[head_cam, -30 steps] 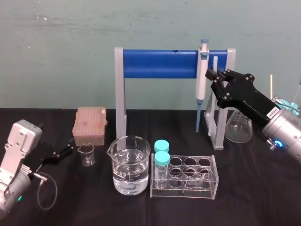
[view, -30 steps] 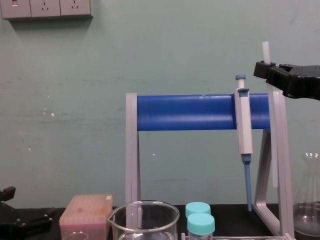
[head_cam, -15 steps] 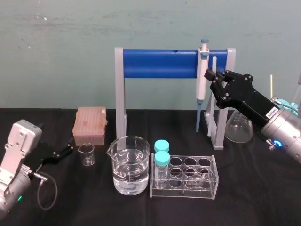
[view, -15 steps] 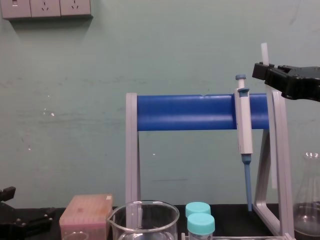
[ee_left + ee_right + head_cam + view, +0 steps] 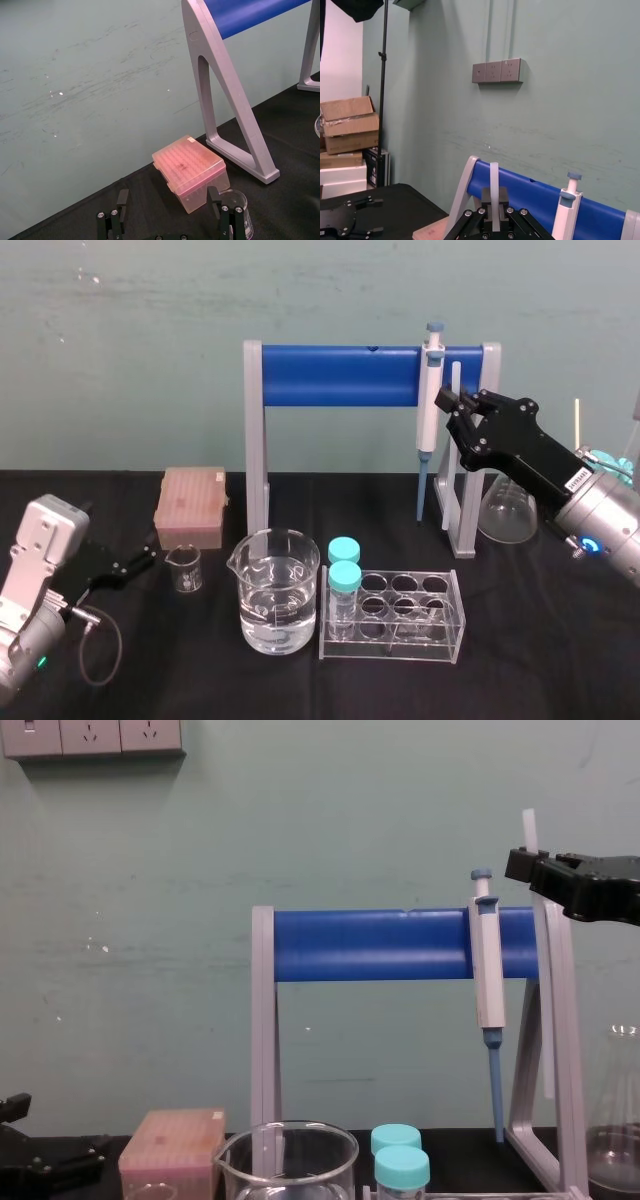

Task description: Pick up the stirring rod with one hand, then place it down.

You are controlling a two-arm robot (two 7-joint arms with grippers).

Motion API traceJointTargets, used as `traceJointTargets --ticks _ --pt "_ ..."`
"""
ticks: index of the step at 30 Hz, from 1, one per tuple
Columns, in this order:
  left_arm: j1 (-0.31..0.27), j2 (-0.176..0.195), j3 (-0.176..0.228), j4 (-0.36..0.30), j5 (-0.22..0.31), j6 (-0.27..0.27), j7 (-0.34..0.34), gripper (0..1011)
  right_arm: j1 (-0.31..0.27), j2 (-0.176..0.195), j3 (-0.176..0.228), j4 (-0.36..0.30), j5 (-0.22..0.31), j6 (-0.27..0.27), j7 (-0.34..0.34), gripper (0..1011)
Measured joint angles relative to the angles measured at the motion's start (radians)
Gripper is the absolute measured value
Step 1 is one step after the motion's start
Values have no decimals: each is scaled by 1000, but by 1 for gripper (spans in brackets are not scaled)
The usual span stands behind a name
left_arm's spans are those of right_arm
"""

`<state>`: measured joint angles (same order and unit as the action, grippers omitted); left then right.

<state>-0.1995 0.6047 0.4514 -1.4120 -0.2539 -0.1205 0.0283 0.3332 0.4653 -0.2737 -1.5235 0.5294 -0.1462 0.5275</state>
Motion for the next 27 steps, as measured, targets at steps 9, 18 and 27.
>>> traceJointTargets --ticks 9,18,27 --pt "0 0 0 0 0 0 0 1000 5 -3 -2 8 1 -2 2 69" --pt "0 0 0 0 0 0 0 1000 10 -6 -5 15 2 -4 6 69" --pt "0 0 0 0 0 0 0 1000 13 -8 -8 19 1 -2 6 69"
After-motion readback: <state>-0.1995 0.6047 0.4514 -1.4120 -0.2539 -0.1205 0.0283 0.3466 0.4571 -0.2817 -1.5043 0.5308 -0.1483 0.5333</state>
